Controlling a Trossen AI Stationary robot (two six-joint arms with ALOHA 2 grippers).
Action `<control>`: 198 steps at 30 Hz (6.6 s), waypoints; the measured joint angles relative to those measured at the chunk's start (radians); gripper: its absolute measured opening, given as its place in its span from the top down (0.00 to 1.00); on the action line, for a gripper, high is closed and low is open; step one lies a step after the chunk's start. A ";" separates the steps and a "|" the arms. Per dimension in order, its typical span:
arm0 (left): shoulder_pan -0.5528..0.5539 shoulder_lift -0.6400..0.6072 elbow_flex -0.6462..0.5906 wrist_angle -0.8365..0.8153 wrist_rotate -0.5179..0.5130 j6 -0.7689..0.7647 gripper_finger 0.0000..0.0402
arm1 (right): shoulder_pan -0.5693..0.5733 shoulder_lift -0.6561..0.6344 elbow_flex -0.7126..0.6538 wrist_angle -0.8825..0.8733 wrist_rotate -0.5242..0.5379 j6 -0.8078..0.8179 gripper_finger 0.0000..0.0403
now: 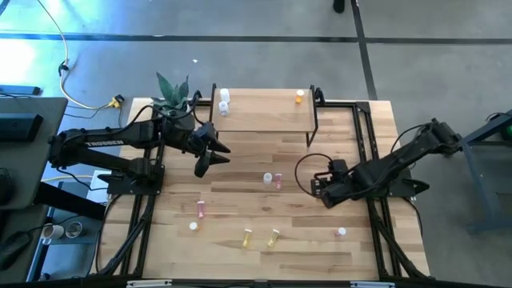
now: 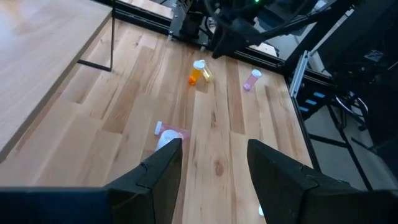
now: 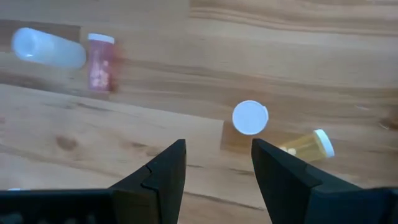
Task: Pick and place medicine bottles onto shelf by color
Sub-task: Put the right orange pill bottle aligned with the other orange pill bottle on the shelf
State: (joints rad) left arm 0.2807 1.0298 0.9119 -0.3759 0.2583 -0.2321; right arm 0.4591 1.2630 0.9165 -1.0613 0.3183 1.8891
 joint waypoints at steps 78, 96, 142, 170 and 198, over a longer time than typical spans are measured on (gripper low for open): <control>0.005 0.000 0.000 0.000 -0.011 -0.002 0.57 | -0.001 0.243 -0.033 0.027 -0.001 0.040 0.71; 0.118 0.001 0.000 0.038 -0.011 -0.001 0.57 | -0.109 0.243 0.320 -0.163 0.006 -0.234 0.71; 0.165 0.001 0.000 0.040 -0.042 -0.027 0.57 | -0.918 0.189 0.565 0.026 -0.130 -1.660 0.71; 0.166 0.001 0.001 0.042 -0.192 -0.057 0.57 | -1.042 0.278 0.565 0.067 -0.270 -1.943 0.71; 0.165 0.001 0.001 0.041 -0.191 -0.072 0.57 | -1.041 0.302 0.565 0.082 -0.267 -1.974 0.71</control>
State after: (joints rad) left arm 0.4461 1.0306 0.9127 -0.3347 0.0669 -0.3042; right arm -0.5823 1.5651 1.4816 -0.9798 0.0518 -0.0848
